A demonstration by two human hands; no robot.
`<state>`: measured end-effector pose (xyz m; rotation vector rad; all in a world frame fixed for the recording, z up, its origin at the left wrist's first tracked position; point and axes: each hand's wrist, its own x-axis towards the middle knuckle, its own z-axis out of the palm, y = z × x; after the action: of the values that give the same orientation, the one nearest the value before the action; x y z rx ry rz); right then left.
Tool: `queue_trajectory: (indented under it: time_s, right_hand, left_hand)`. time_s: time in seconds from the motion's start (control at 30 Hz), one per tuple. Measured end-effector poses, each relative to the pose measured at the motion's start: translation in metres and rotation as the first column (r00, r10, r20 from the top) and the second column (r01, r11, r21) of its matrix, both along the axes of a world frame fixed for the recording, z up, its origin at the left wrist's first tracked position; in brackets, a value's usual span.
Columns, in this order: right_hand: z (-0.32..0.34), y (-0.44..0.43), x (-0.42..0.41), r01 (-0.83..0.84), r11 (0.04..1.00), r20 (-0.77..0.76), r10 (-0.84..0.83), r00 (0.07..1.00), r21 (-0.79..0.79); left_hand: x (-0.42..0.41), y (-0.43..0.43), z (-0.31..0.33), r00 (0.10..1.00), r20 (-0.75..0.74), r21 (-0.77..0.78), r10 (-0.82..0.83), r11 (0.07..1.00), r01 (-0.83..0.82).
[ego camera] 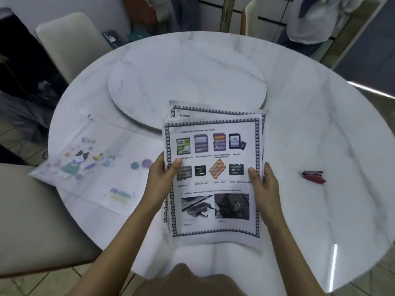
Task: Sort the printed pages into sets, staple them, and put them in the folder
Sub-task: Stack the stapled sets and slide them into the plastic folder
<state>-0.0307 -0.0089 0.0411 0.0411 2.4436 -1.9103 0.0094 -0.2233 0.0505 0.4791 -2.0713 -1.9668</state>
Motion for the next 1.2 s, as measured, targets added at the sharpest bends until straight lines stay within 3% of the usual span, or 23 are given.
queue_trajectory:
  time_s: [0.2,0.47,0.67,0.9,1.2]
  right_hand:
    - [0.023,0.000,0.001,0.052,0.979,-0.183,-0.089,0.979,-0.196]
    - [0.002,-0.001,-0.002,0.020,0.968,-0.064,-0.038,0.997,-0.252]
    - [-0.001,0.000,-0.004,-0.007,0.970,-0.060,-0.008,0.998,-0.244]
    - [-0.002,-0.003,-0.003,0.084,0.963,-0.064,-0.103,0.993,-0.256]
    - [-0.005,-0.003,0.000,0.088,0.987,-0.079,-0.099,0.992,-0.135]
  left_hand:
    - [-0.004,0.006,0.021,0.974,-0.208,0.100,0.085,0.993,-0.066]
    - [0.005,0.018,-0.019,0.996,-0.072,0.062,-0.055,0.996,0.060]
    - [0.000,0.021,-0.027,0.997,-0.069,0.035,-0.021,0.999,0.024]
    - [0.003,0.028,-0.022,0.989,-0.147,-0.018,0.030,0.999,-0.034]
    - [0.008,0.016,-0.033,0.996,0.035,-0.105,-0.082,0.991,0.085]
